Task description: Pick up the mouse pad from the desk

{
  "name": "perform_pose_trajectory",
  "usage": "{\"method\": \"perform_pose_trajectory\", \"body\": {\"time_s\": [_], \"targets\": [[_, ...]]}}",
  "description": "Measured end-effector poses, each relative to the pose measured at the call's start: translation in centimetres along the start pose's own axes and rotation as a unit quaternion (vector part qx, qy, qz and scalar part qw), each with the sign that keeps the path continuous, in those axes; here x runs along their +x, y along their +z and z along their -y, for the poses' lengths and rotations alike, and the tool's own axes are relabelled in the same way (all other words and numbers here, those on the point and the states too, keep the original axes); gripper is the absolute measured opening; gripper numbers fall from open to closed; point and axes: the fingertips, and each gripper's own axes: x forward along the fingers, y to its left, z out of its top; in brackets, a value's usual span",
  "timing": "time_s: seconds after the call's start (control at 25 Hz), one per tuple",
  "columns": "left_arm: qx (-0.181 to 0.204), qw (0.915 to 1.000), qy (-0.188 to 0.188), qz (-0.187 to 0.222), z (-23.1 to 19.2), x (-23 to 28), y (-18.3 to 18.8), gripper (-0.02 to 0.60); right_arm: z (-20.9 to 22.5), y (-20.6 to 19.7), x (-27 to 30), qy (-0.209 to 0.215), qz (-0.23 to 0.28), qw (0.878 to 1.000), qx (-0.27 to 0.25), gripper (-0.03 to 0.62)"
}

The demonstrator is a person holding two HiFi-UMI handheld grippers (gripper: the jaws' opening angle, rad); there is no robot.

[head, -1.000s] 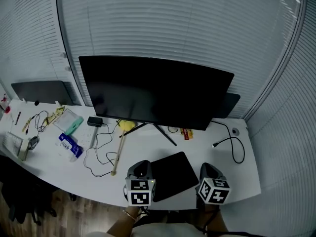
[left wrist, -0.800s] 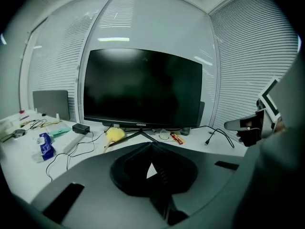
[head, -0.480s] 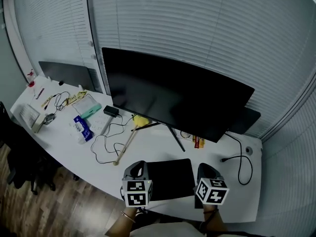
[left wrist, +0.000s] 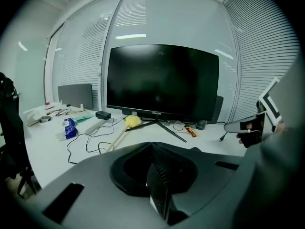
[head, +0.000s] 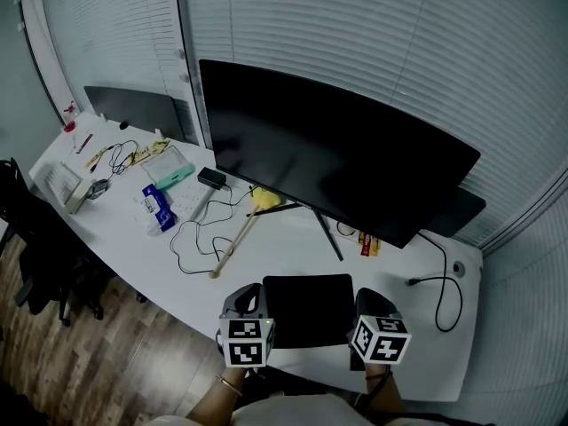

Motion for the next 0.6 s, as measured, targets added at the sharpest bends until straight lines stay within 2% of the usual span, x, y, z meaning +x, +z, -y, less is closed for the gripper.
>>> {"method": "perform_pose_trajectory", "body": {"time_s": [0.6], "targets": [[-0.028,0.9972,-0.005,-0.069,0.3,1.5,-6.3,0.017,0.5,-5.0,2.2,0.001,-0.057,0.998,0.010,0.032]]}}
